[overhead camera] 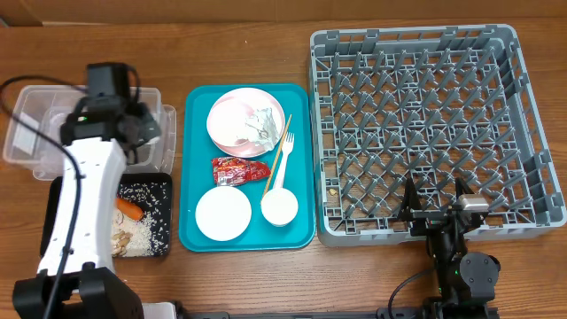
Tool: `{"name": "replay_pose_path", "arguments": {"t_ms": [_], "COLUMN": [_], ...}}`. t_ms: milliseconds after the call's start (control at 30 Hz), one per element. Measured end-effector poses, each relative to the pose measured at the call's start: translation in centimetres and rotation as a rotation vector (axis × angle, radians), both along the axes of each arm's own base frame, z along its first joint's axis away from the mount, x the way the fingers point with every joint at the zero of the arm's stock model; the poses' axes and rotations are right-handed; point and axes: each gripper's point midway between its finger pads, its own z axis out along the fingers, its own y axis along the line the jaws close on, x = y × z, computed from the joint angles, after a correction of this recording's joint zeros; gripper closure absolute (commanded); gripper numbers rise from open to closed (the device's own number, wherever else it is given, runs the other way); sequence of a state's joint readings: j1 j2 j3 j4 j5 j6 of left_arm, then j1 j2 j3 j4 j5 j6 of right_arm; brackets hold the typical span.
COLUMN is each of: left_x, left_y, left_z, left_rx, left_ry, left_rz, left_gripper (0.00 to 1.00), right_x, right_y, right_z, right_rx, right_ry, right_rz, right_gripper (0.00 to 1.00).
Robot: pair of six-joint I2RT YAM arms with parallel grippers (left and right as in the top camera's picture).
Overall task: Sort waste into correct bins and load items into the dishwasher
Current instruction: 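Lift the tissue with the left gripper and carry it over the clear bin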
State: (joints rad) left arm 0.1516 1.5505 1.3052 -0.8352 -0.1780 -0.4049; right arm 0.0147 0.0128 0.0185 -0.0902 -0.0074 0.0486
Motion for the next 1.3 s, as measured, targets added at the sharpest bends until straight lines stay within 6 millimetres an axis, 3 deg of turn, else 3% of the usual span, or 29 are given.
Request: {"name": "replay_pose_path", "arguments": {"t_ms": [167, 300, 433, 700, 1000, 1300], "left_x": [-0.5, -0.1, 0.2, 1.0, 3.1, 4.0], "left_y": [3.5, 4.1, 3.9, 3.8, 1.8, -0.1], "left_z": [-1.1, -2.9, -4.3, -4.9, -9.2, -9.0], "left_rx": [-0.033, -0.044, -0.061, -0.080, -0.218, -0.319], "left_ry": [-0.050, -0.103, -0.138, -0.163, -0.131, -0.158], "left_rz": [0.187, 0.235, 0.241, 0.241, 0.186, 0.123], "left_gripper": [0.96, 0.96, 0.96, 0.96, 0.96, 0.96], "right_x": [0.0, 0.0, 0.0, 0.0, 0.0, 0.0], "right_y": [0.0, 0.0, 0.0, 0.0, 0.0, 0.0], "right_z": [0.0, 0.0, 0.0, 0.0, 0.0, 0.0], "right_rx": [0.000, 0.000, 0.000, 0.000, 0.000, 0.000], "right_ry": [0.000, 0.000, 0.000, 0.000, 0.000, 0.000], "right_rz": [0.000, 0.000, 0.000, 0.000, 0.000, -0.001], "right_gripper": [0.00, 0.00, 0.00, 0.00, 0.00, 0.00]}}
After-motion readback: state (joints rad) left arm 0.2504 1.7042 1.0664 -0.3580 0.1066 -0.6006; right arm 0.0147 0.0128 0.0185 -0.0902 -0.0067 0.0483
